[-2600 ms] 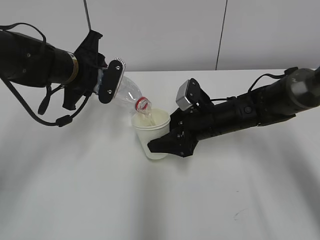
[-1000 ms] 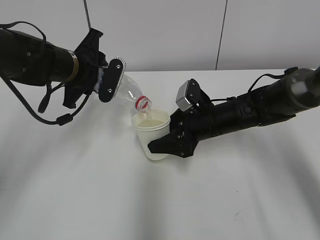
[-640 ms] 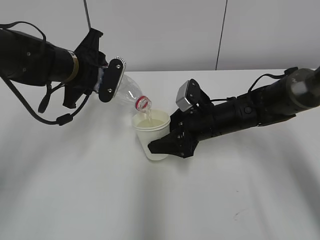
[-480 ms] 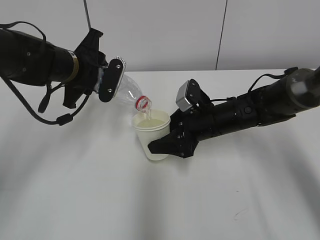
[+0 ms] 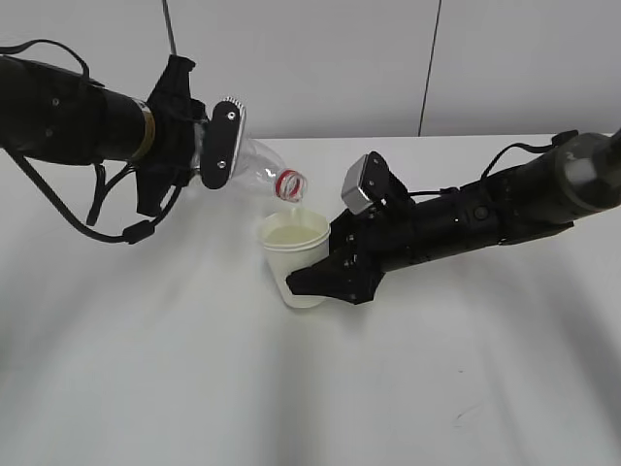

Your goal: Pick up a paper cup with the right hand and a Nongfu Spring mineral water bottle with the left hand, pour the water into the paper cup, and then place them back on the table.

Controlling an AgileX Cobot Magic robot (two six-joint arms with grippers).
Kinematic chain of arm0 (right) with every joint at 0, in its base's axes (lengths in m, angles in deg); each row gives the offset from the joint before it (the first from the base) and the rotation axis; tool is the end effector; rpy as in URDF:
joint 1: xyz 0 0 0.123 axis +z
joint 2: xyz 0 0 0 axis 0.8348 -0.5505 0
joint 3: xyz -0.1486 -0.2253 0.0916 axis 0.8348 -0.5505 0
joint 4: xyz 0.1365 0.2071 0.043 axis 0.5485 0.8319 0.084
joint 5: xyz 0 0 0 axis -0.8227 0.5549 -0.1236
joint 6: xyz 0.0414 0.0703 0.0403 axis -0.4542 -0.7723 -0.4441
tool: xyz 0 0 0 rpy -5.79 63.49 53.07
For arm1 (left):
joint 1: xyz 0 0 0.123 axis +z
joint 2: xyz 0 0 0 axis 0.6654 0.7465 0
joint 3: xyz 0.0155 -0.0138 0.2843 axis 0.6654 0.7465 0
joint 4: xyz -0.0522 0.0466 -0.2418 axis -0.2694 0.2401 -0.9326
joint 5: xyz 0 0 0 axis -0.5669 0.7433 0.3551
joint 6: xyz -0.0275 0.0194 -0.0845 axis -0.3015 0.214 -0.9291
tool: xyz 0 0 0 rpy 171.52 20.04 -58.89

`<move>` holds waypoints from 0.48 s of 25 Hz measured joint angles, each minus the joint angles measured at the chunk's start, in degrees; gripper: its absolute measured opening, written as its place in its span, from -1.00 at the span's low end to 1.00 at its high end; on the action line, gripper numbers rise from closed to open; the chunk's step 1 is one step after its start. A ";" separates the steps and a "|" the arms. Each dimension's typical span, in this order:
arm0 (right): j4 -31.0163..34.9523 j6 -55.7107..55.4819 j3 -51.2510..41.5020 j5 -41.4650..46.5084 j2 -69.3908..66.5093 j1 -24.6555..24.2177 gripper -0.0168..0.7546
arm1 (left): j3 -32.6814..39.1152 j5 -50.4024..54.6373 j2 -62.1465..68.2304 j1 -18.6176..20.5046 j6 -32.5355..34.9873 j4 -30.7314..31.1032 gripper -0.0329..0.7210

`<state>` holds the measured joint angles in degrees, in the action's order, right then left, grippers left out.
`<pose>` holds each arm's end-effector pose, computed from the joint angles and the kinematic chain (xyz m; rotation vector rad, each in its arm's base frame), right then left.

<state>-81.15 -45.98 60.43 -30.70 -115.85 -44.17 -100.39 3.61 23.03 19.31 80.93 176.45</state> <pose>0.3881 0.1593 0.1046 -1.2362 1.7732 0.8570 0.3982 -0.1538 0.2060 1.8846 1.2544 0.8089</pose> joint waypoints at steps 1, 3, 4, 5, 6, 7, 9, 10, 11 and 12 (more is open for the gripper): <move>0.43 0.12 0.00 0.00 0.00 0.00 0.40 | 0.00 -0.43 0.00 0.00 -0.61 -1.34 -0.04; 0.97 0.21 0.00 0.11 0.00 0.00 0.40 | 0.00 -1.06 0.00 0.00 -1.11 -4.53 -0.04; 1.06 0.35 0.00 0.22 0.00 0.00 0.40 | 0.00 -1.19 0.00 0.00 -1.25 -6.03 -0.04; 1.17 0.49 0.00 0.35 0.00 0.00 0.40 | 0.00 -1.21 0.00 0.00 -1.24 -7.89 -0.04; 1.29 0.60 0.00 0.47 0.00 0.00 0.40 | 0.00 -1.21 0.00 0.00 -1.24 -10.08 -0.04; 1.29 0.72 0.00 0.61 0.00 0.00 0.40 | 0.00 -1.21 0.00 0.00 -1.24 -12.69 -0.04; 1.29 0.81 0.00 0.75 0.00 0.00 0.40 | 0.00 -1.10 0.00 0.07 -1.30 -18.26 -0.04; 1.29 0.94 0.00 0.86 0.00 0.00 0.40 | 0.00 -1.10 0.00 0.38 -1.36 -21.40 -0.04; 1.29 1.07 0.00 0.86 0.00 0.00 0.40 | 0.00 -1.48 0.00 0.69 -1.40 -24.06 -0.04; 1.36 1.30 0.00 0.86 0.00 0.00 0.40 | 0.00 -1.92 0.00 1.15 -1.40 -27.31 -0.04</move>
<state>-79.79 -44.68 60.43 -29.85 -115.85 -44.17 -100.39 1.69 23.03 20.47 79.53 149.14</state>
